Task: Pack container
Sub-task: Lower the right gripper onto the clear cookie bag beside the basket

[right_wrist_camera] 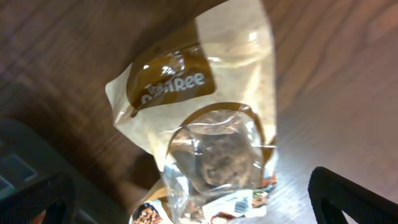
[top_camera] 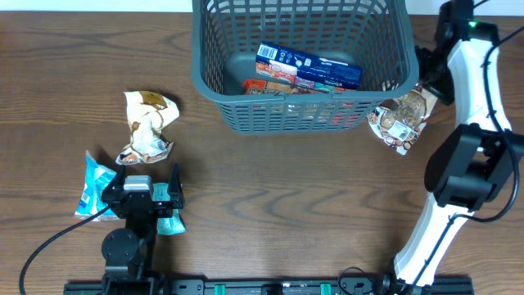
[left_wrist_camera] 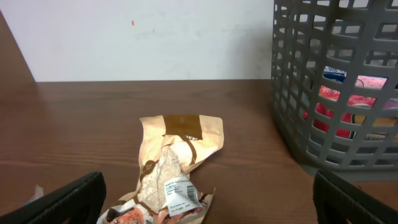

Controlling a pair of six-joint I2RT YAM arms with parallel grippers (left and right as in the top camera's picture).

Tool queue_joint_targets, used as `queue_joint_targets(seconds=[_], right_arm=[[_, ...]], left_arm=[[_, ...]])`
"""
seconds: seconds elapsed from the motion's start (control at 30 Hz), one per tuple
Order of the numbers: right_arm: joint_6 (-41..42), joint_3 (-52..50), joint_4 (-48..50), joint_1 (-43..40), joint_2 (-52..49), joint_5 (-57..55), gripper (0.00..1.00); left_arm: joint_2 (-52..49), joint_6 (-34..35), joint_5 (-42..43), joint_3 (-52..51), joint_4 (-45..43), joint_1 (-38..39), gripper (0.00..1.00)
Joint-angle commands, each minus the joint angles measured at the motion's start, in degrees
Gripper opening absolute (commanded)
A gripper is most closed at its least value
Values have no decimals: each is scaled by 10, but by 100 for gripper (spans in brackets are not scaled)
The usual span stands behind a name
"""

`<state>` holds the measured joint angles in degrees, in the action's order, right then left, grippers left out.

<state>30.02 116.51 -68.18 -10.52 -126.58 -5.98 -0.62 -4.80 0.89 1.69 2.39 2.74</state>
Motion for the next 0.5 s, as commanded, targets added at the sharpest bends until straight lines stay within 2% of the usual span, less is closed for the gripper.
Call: queue_joint_targets(seconds=[0.0, 0.47], right_arm=[[-5, -32, 8, 17, -4, -20, 99], [-42, -150, 126, 30, -4, -13, 99]], left_arm=[[4, -7, -7, -14, 14, 2, 99], [4, -7, -7, -14, 14, 2, 99]])
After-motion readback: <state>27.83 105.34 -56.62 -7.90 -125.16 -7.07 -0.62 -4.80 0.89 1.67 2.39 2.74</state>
